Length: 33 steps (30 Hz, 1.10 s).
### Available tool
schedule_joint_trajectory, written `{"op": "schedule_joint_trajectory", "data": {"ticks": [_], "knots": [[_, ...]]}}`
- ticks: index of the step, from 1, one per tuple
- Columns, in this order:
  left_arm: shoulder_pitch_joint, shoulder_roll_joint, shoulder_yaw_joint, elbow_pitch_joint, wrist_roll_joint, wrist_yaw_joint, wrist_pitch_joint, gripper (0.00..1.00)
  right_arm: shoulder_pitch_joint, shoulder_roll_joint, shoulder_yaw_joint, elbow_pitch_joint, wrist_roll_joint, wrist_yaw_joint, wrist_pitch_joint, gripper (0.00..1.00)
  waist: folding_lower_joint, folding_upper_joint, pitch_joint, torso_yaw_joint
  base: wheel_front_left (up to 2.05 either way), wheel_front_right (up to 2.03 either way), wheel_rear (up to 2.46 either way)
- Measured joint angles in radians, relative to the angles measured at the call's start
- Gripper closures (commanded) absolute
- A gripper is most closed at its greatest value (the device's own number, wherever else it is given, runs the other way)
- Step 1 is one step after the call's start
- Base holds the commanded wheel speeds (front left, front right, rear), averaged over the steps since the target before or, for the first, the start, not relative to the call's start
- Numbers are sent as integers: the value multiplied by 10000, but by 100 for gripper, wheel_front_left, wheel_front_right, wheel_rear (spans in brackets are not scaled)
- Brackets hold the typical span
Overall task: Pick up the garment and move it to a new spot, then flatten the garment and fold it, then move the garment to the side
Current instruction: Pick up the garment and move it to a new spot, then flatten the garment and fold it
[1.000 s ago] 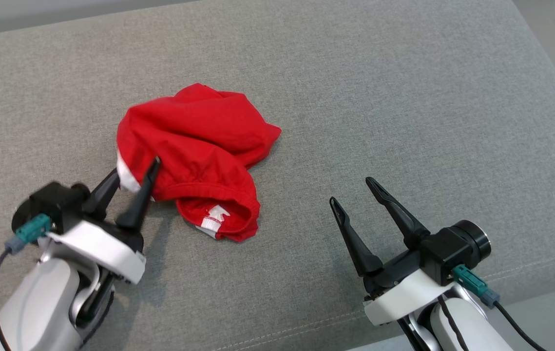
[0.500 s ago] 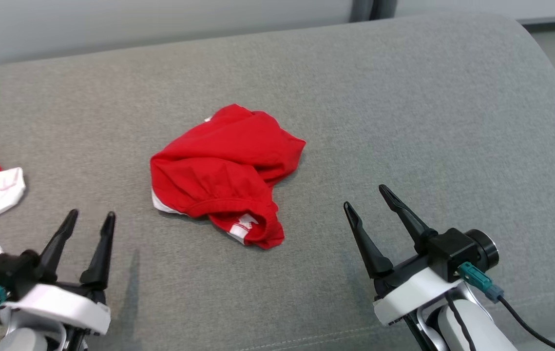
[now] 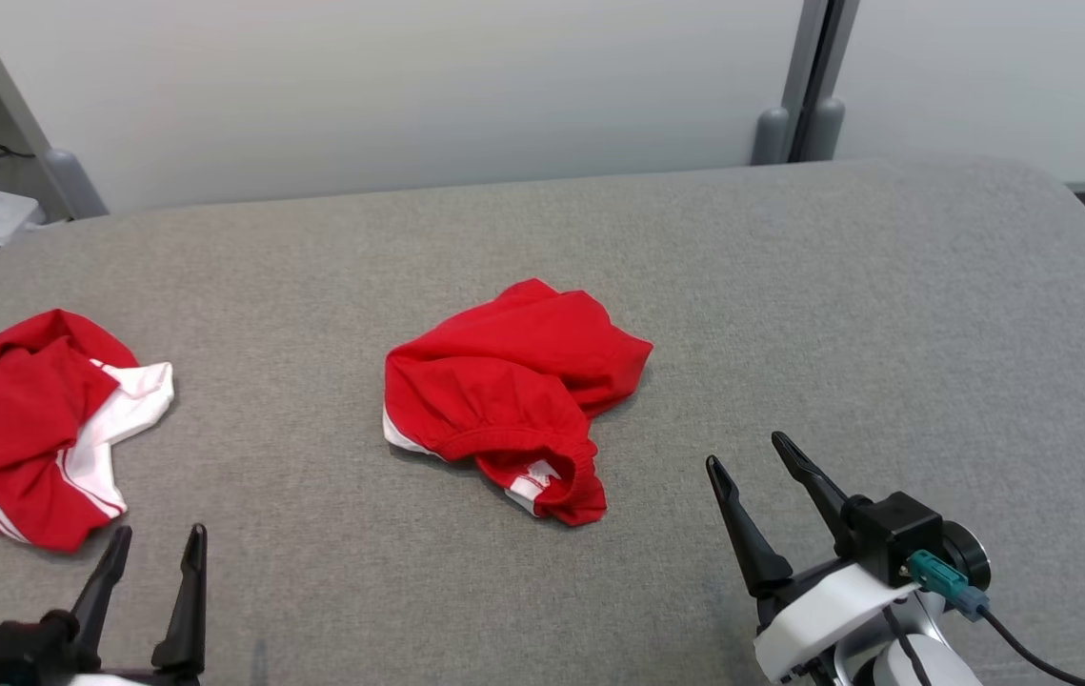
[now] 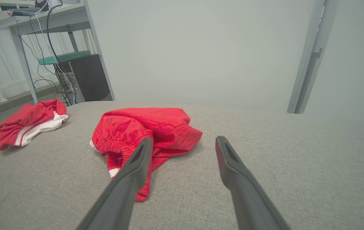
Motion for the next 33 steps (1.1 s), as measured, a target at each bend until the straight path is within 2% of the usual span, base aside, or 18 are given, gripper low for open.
{"op": "schedule_joint_trajectory", "data": {"ticks": [8,21,29,33], "knots": [[596,-552,616,-288,694,0,2,0,489,27,-562,10,65,0,0,0,0,0,-355,288,0,0,0],[595,-673,823,-244,802,0,2,0,818,59,-1492,-159,48,0,0,0,0,0,-392,245,0,0,0],[595,-727,872,-180,811,0,2,0,992,69,-1609,-276,-46,0,0,0,0,0,-366,187,0,0,0],[593,-732,750,-159,782,0,2,0,999,67,-1340,-174,-52,0,0,0,0,0,-297,351,0,0,0]]}}
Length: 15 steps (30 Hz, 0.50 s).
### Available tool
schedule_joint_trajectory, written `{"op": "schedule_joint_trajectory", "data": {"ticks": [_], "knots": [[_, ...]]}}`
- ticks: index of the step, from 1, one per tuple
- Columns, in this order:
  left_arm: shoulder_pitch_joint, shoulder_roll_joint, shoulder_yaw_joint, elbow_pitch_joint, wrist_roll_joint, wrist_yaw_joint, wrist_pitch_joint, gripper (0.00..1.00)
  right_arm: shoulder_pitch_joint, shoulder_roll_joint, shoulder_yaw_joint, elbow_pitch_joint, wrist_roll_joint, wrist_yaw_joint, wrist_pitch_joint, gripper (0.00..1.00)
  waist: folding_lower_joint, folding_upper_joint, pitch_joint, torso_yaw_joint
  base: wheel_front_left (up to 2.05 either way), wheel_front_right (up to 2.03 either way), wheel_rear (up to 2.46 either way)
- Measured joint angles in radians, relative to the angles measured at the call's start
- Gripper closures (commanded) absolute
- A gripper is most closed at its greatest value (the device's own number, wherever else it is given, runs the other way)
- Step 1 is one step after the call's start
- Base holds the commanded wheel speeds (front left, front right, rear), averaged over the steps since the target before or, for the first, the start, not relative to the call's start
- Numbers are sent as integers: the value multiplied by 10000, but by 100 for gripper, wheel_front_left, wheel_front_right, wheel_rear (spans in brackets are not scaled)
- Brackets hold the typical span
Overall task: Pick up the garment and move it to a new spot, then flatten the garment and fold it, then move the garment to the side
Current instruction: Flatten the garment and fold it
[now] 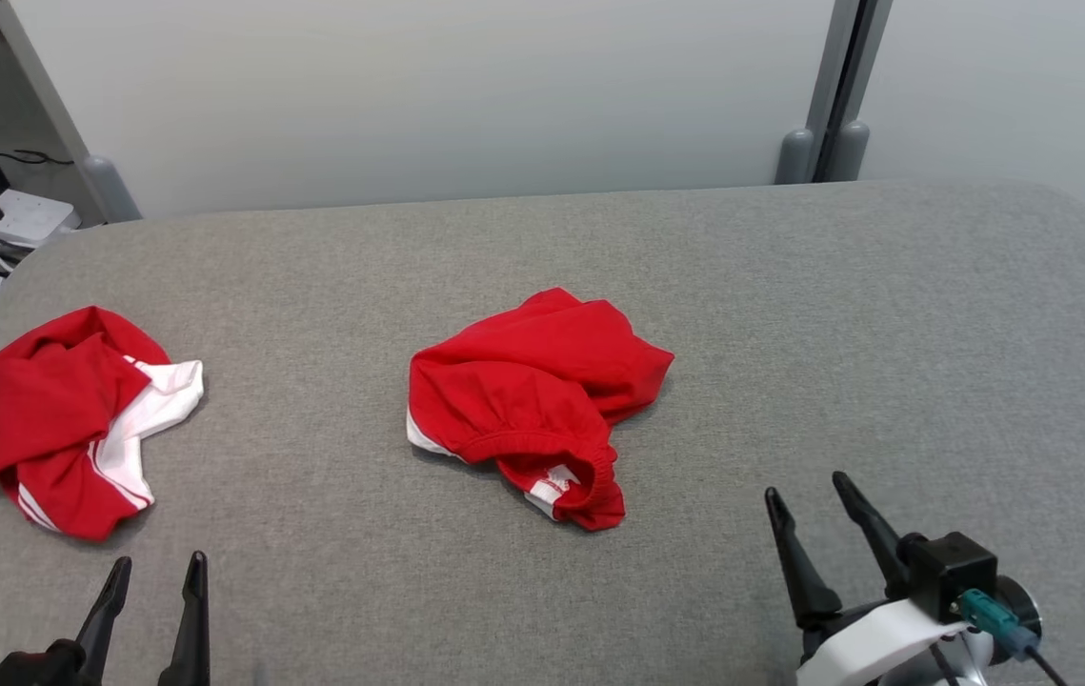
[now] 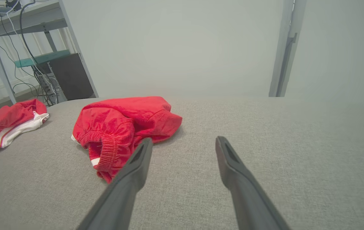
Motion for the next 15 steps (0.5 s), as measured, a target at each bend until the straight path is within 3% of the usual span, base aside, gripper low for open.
{"op": "schedule_joint_trajectory", "data": {"ticks": [9,15], "knots": [[1,117,-913,-10,-196,0,0,0,-580,-2,1540,1101,525,0,0,0,0,0,126,973,0,0,0],[1,334,-1657,-38,-384,0,0,0,-1363,-17,1404,2311,997,0,2,0,0,0,202,2010,0,0,0]]}}
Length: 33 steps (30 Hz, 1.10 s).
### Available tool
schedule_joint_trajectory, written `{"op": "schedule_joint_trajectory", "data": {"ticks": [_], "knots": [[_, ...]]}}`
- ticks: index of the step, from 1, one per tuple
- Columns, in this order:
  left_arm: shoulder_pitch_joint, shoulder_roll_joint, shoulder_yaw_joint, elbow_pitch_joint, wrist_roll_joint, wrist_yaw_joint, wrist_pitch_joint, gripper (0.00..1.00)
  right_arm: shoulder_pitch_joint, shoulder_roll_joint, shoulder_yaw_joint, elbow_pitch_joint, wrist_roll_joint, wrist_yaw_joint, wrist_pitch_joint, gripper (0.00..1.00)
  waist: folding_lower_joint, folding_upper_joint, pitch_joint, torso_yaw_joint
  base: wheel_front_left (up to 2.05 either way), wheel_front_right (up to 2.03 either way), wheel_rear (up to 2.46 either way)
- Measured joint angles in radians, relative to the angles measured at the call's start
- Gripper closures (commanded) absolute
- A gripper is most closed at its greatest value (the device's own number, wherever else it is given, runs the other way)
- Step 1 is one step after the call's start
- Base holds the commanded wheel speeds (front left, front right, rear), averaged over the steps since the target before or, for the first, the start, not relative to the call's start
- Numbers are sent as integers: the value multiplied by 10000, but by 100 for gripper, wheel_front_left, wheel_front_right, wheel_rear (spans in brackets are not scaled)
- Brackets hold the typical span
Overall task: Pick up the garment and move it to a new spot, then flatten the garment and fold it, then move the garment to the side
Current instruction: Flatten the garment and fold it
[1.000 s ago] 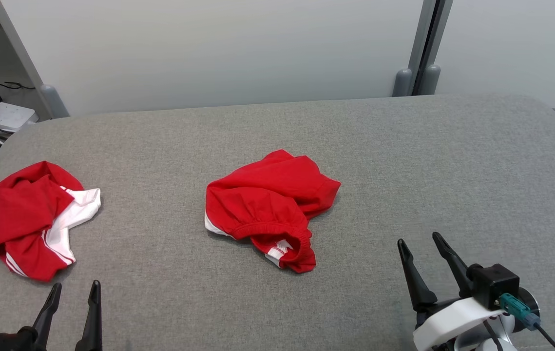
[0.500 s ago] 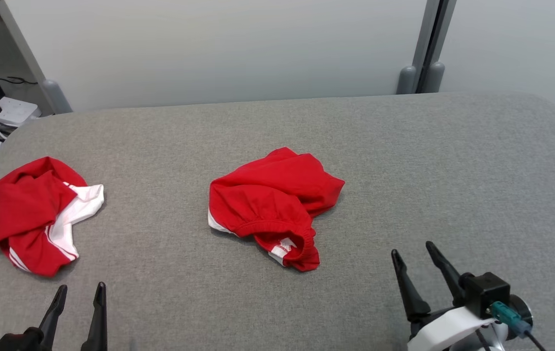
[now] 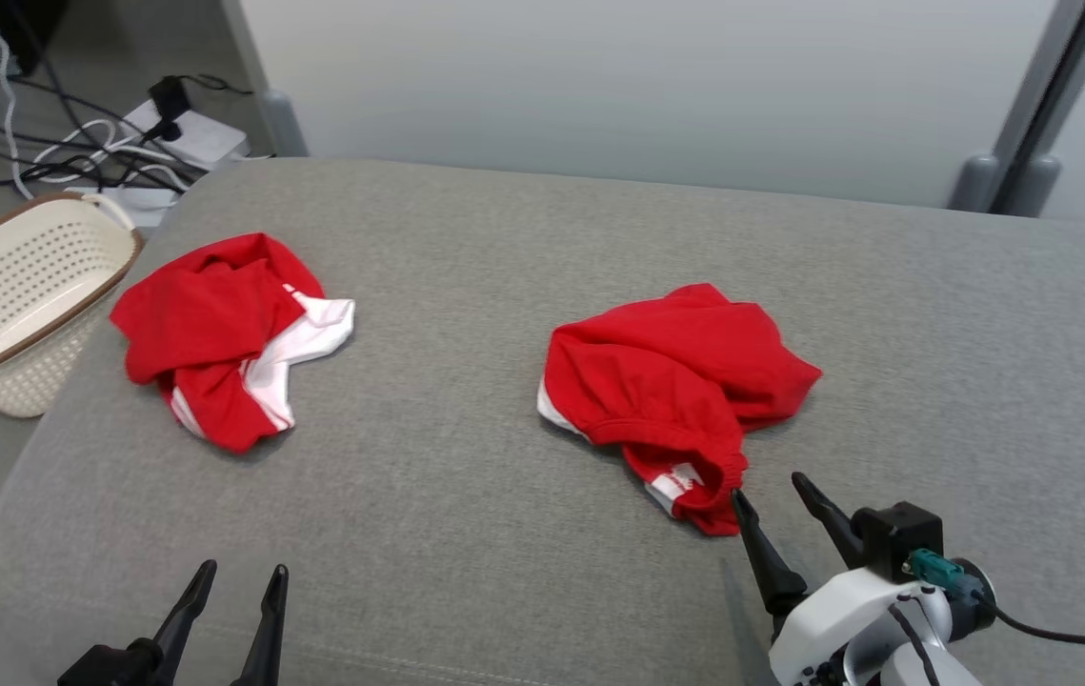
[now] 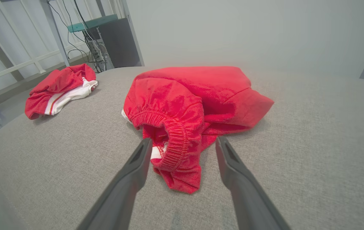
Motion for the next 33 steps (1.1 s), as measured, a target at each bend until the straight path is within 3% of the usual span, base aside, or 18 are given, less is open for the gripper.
{"op": "schedule_joint_trajectory", "data": {"ticks": [7,14,25,33], "knots": [[-1,244,-407,29,-382,0,0,0,-730,-42,25,-42,-512,0,-2,0,0,0,166,1342,0,0,0],[-22,341,-800,178,-543,0,0,0,-969,-35,464,1198,487,0,0,0,0,0,368,2402,0,0,0],[-634,679,-1383,209,-1133,0,0,0,-2174,-71,-56,3018,1333,0,0,0,1,0,1106,3293,0,0,0],[-883,771,-1691,286,-1294,0,0,0,-2614,-90,-654,3325,1327,0,0,0,1,0,1379,3903,0,0,0]]}}
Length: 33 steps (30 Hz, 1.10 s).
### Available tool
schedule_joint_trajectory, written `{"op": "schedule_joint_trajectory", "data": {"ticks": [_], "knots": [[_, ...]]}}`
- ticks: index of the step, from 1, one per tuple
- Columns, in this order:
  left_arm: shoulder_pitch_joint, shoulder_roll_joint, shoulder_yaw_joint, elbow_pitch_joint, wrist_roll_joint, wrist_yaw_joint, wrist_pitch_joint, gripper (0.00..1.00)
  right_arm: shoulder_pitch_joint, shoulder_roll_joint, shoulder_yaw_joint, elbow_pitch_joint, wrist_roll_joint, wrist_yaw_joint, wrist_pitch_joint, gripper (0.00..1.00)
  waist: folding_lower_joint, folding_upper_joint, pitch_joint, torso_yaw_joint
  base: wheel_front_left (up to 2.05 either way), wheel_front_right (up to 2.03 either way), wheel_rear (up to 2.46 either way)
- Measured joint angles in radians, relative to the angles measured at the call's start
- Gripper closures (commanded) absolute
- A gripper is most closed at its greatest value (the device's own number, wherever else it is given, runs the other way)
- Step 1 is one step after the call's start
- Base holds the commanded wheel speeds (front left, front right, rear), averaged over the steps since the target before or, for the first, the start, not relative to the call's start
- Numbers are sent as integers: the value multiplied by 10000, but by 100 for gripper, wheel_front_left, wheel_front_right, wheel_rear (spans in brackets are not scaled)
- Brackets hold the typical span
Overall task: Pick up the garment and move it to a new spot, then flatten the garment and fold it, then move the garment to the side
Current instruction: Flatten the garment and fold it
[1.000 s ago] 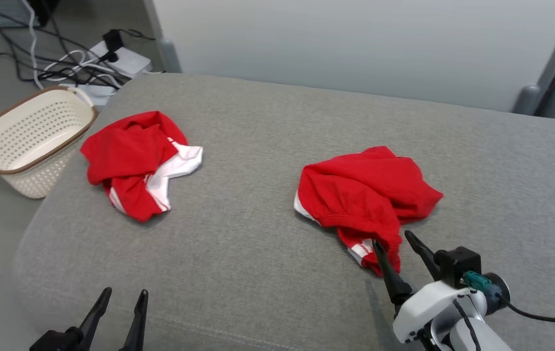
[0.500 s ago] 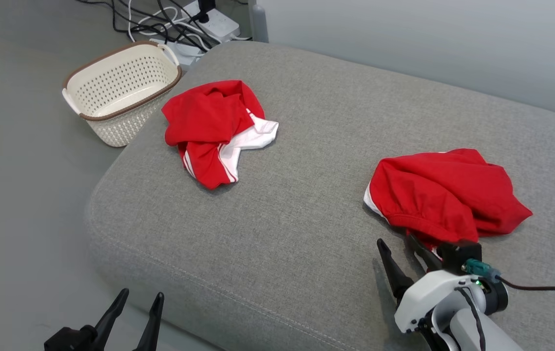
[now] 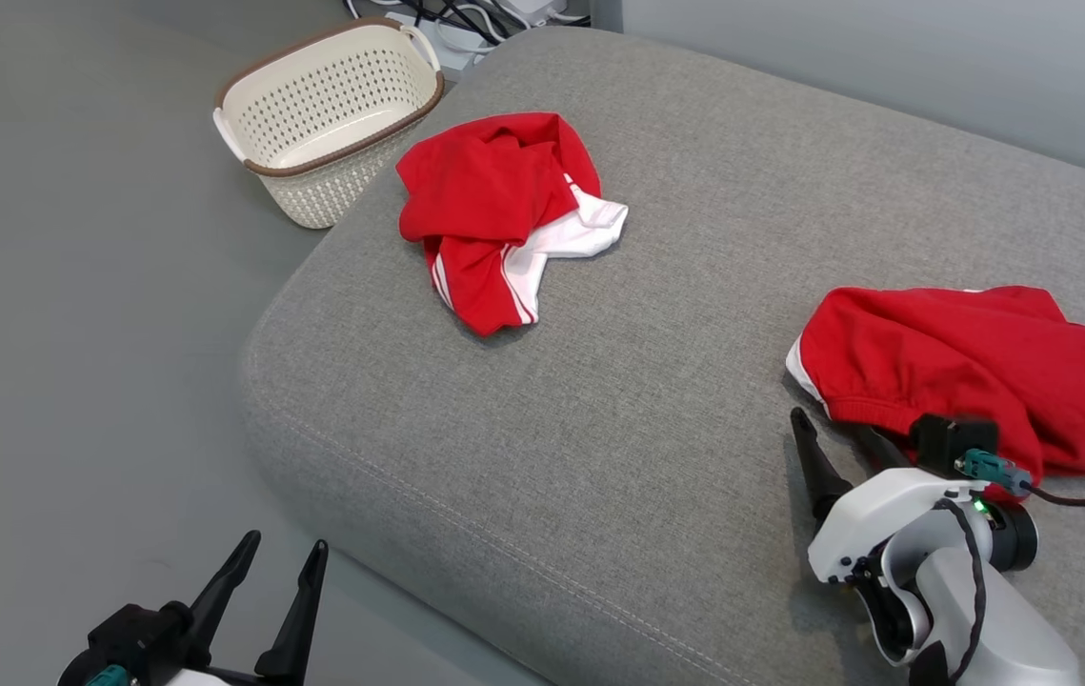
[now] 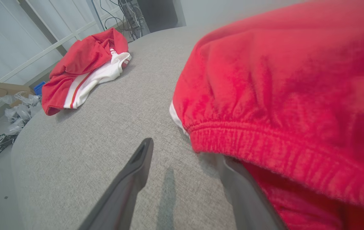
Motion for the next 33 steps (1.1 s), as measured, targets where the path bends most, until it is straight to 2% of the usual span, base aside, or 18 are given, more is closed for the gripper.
{"op": "schedule_joint_trajectory", "data": {"ticks": [1,2,3,10,17,22,23,25,28,33], "knots": [[0,8,-12,35,-59,0,0,0,-28,-2,-29,2,4,0,0,25,0,0,6,56,0,0,0],[0,13,-12,63,-115,0,0,0,-42,0,-29,2,23,0,0,66,0,0,9,94,0,0,0],[0,21,-12,81,-173,0,0,0,-49,4,0,0,73,0,0,100,0,0,18,113,0,0,0],[2,-31,29,211,-230,0,0,0,-367,-10,324,-777,631,0,0,100,0,0,-163,87,0,0,0],[55,-176,6,217,-194,0,0,0,-988,-12,1087,-2830,1697,0,0,100,-1,0,-486,-248,0,0,0],[313,-336,67,221,-38,0,0,0,-1717,-27,1547,-4619,3141,0,-2,100,0,0,-743,-726,0,0,0],[437,-382,151,201,123,0,0,0,-1819,31,1198,-5139,3419,0,-2,100,0,0,-834,-959,0,0,0],[467,-393,186,192,174,0,0,0,-1815,25,920,-5265,3423,0,-2,100,0,0,-874,-1087,0,0,0],[471,-445,259,102,253,0,0,0,-1584,-2,-197,-5125,2955,0,-4,100,0,0,-965,-1471,0,0,0],[472,-508,182,-29,259,0,0,0,-283,-12,-2460,-3545,1273,0,-13,100,0,0,-996,-2049,0,0,0]]}}
